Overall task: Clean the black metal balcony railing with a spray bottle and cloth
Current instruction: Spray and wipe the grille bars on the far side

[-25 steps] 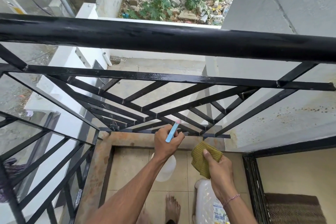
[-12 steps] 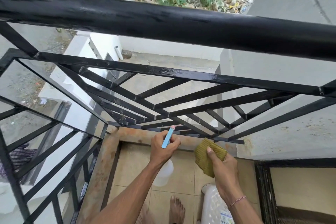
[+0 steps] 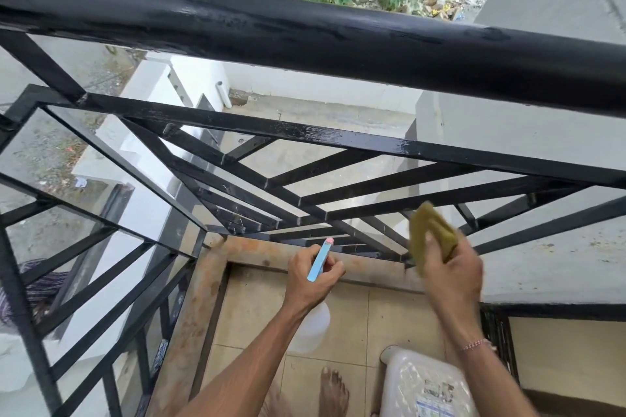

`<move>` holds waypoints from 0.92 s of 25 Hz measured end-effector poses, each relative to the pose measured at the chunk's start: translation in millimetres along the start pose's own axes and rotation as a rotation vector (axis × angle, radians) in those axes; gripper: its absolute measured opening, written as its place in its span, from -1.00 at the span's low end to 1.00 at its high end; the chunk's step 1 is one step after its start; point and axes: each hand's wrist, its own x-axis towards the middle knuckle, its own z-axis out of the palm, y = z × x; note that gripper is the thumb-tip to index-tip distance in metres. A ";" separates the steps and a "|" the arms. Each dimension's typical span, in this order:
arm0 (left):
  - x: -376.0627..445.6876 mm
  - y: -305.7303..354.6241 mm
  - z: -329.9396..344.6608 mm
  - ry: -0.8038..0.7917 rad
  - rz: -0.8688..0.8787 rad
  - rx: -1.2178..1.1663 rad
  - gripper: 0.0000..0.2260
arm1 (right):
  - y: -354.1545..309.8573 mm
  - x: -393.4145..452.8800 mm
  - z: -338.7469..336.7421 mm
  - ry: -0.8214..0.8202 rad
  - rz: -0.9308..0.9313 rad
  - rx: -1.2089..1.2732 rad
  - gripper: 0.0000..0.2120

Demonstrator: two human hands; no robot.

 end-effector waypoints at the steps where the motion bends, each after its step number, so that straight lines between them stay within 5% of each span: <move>1: 0.3 1.3 0.3 -0.022 0.011 -0.007 -0.84 | -7.3 8.6 -8.2 0.069 -0.196 -0.134 -0.76; 4: 0.9 10.7 7.5 -0.093 0.068 0.000 -0.88 | -13.8 45.9 -33.7 0.159 -0.664 -0.604 -0.62; 9: 8.3 46.5 23.2 -0.172 0.148 -0.058 -0.88 | -23.1 83.3 -58.0 0.203 -0.881 -0.984 -0.57; 11: 12.5 56.3 29.3 -0.201 0.156 -0.066 -0.88 | -12.0 90.3 -59.6 0.228 -0.905 -1.212 -0.69; 14: 18.3 60.3 34.9 -0.202 0.178 -0.066 -0.89 | -2.7 84.4 -49.7 0.138 -0.729 -1.388 -0.56; 23: 27.6 32.9 4.9 -0.110 0.152 -0.037 -0.87 | 55.2 47.6 90.2 -0.211 -0.736 -1.475 -0.41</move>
